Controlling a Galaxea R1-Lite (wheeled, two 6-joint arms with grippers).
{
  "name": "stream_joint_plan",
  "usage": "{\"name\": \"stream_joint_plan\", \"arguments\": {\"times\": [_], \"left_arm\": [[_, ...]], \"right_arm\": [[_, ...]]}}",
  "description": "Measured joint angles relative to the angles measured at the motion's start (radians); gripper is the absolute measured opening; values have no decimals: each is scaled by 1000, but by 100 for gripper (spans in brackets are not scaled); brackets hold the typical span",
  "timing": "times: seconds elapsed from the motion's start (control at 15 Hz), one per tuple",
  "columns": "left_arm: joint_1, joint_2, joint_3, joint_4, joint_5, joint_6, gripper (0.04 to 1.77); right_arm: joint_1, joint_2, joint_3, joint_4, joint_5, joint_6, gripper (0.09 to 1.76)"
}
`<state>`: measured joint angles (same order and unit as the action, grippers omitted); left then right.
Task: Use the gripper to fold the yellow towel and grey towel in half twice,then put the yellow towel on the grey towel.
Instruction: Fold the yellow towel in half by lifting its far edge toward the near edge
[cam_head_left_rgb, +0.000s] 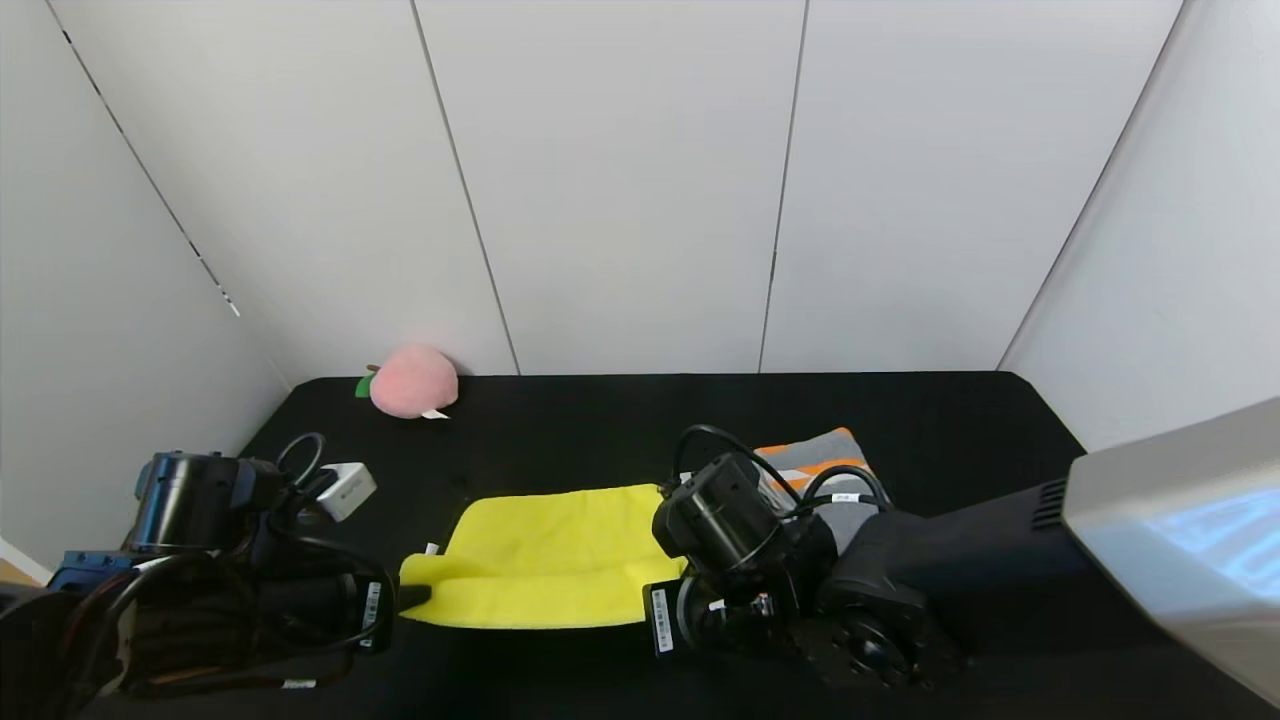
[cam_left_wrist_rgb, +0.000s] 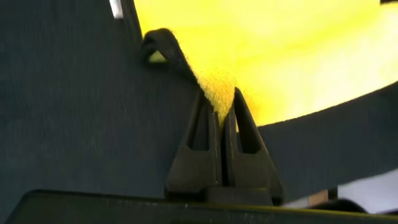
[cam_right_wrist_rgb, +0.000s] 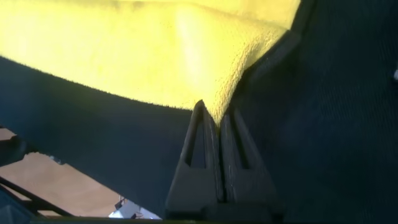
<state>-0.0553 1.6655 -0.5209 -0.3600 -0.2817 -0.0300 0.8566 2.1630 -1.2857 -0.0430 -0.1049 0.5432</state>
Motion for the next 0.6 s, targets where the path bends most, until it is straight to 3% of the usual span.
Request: {"name": "stream_joint_plan", "arguments": {"times": [0.2, 0.6], "left_arm": [[11, 67, -11, -79, 3, 0, 13], [27, 132, -63, -84, 6, 3, 13]], "right_arm": [[-23, 24, -40, 0, 1, -15, 14], [-45, 67, -134, -1, 0, -54, 14]]}}
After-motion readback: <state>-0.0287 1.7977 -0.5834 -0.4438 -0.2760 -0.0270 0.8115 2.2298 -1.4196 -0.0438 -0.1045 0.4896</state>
